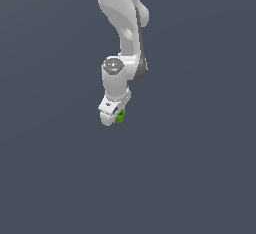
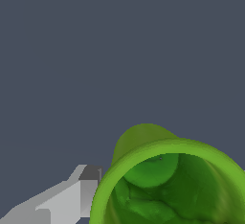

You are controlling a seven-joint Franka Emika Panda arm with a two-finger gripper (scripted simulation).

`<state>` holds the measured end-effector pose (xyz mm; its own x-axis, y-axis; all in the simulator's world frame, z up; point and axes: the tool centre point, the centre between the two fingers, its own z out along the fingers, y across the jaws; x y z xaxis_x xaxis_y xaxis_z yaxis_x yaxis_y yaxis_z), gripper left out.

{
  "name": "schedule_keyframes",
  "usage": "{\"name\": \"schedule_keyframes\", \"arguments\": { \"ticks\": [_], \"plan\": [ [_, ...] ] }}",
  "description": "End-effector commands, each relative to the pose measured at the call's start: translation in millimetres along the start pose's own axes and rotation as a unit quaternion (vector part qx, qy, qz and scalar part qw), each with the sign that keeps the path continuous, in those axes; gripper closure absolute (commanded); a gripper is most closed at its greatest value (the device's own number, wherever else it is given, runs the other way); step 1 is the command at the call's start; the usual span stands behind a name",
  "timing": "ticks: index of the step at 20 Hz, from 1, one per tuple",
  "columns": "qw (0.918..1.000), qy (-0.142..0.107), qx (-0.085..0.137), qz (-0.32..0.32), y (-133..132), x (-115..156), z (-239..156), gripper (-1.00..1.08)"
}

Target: Pick up the object and move it to a goal position.

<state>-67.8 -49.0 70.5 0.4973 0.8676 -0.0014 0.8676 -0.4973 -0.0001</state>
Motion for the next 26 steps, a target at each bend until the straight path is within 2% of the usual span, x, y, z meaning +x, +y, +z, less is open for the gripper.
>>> {"name": "schedule_keyframes", "arguments": {
  "ticks": [1,16,21,26],
  "plan": [
    [1.0000,0.000,-0.001,-0.001,-10,10,-14,1.08],
    [1.0000,0.000,-0.001,-0.001,-94,90,-122,1.08],
    [1.0000,0.000,0.000,-0.001,-109,107,-144,1.08],
    [1.0000,0.001,0.000,-0.001,-114,114,-153,1.08]
  ]
}}
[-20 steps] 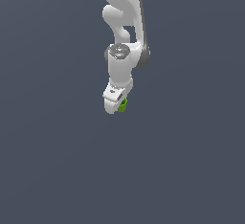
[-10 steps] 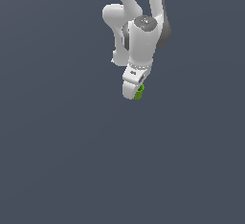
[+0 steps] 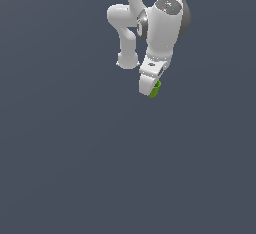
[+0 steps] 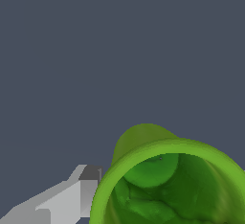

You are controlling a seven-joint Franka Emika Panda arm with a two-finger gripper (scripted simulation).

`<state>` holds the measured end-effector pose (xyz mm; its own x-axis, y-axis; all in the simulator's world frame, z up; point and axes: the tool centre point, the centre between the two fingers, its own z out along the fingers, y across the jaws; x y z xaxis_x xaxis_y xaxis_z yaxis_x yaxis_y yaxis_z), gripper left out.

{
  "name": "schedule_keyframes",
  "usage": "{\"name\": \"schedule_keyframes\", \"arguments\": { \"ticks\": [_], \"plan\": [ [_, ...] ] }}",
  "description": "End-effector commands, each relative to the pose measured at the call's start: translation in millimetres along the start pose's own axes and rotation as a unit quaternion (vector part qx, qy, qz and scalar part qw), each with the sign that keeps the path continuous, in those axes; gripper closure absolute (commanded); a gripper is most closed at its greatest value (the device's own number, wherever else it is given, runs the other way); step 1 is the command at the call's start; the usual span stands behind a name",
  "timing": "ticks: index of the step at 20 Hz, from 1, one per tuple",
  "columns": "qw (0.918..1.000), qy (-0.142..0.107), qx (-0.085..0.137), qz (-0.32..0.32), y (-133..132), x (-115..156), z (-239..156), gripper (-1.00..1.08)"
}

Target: Pick up the object and move it to a goal position.

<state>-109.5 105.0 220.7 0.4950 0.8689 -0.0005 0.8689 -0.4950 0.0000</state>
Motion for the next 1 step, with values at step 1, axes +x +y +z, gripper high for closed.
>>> {"name": "schedule_keyframes", "arguments": {
  "ticks": [1],
  "plan": [
    [1.0000,0.000,0.000,0.001,-0.7,1.7,-2.4,1.08]
  ]
}}
